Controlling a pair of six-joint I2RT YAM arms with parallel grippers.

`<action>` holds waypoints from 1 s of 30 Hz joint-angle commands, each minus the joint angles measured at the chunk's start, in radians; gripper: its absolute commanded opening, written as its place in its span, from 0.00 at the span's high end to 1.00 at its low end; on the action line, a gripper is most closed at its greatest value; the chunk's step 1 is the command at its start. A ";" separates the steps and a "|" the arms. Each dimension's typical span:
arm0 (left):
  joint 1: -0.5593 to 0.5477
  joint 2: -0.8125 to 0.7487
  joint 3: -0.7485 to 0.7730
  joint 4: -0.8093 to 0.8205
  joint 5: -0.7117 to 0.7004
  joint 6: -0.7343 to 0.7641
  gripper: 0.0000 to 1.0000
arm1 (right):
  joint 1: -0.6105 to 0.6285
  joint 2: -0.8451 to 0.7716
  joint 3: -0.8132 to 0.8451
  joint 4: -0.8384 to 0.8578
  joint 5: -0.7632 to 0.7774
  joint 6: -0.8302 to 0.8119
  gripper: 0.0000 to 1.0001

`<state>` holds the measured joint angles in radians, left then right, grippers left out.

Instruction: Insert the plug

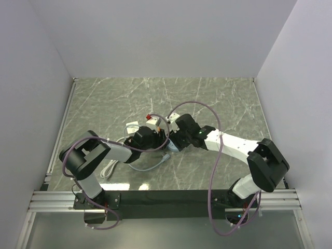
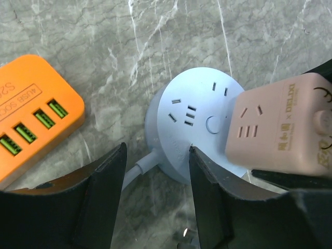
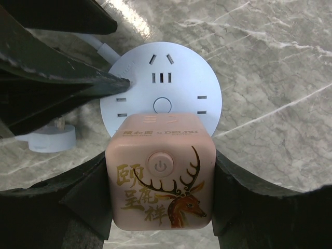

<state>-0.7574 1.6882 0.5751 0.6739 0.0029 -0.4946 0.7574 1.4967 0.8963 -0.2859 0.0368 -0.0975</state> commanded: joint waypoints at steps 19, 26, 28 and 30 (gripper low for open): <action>0.018 0.041 0.032 -0.050 0.000 -0.001 0.44 | 0.052 0.095 0.047 -0.091 0.017 0.291 1.00; 0.053 0.030 0.006 -0.039 0.000 -0.010 0.43 | 0.089 0.122 0.033 -0.070 0.097 0.344 1.00; 0.064 0.030 0.000 -0.034 0.000 -0.012 0.43 | 0.095 0.114 0.030 -0.076 0.121 0.360 1.00; 0.073 0.031 -0.001 -0.031 0.012 -0.015 0.43 | 0.105 0.109 0.024 -0.076 0.121 0.378 1.00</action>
<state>-0.7002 1.7145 0.5991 0.6765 0.0040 -0.5095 0.8394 1.5784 0.9501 -0.3027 0.1608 0.2050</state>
